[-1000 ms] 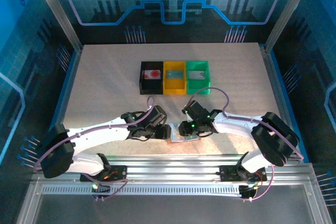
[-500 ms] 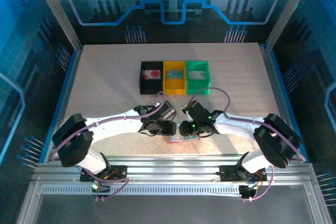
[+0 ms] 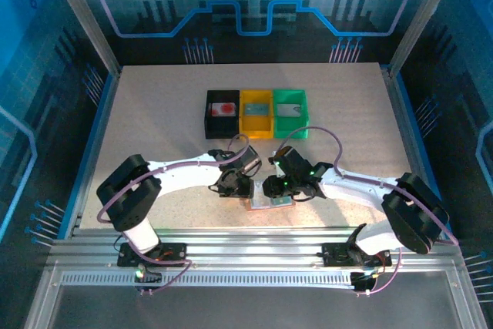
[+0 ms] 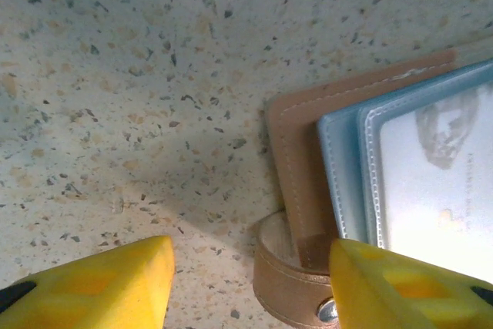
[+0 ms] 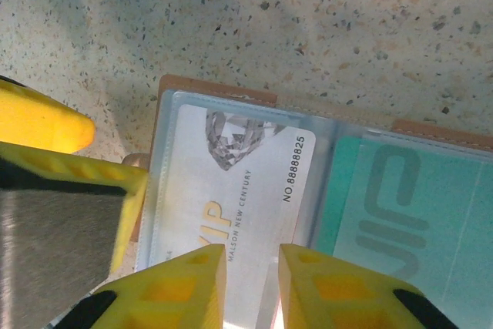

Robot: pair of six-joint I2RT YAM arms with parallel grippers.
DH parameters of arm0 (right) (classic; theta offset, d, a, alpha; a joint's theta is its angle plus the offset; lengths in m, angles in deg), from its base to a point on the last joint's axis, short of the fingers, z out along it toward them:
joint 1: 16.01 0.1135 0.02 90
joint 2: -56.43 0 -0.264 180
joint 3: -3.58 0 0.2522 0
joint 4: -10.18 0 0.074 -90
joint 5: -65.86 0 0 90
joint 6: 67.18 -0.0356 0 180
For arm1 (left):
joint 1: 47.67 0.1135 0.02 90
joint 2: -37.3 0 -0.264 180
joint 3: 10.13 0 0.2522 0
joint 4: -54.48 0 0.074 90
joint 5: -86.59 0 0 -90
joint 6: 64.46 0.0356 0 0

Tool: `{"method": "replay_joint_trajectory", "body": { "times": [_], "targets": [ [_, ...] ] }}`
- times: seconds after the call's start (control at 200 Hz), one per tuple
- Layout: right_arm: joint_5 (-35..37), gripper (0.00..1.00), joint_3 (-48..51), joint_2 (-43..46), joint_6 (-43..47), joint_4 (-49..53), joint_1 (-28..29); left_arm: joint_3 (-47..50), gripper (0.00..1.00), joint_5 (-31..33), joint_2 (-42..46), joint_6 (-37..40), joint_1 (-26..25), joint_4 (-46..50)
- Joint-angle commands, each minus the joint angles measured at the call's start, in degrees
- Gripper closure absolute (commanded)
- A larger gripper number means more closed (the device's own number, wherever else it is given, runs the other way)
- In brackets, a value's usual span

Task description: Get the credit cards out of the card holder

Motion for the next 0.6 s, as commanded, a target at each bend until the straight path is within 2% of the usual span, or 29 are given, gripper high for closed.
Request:
{"method": "replay_joint_trajectory", "body": {
  "times": [0.0,0.595],
  "targets": [
    [-1.2,0.75,0.5,0.3,-1.1,-0.5,-0.3,-0.7,0.44,-1.7,-1.8,1.6,0.3,2.2],
    [-5.3,0.72,1.6,-5.1,-0.6,-4.6,-3.0,1.7,0.44,-3.0,-5.4,2.3,0.3,0.3]
  ]
}}
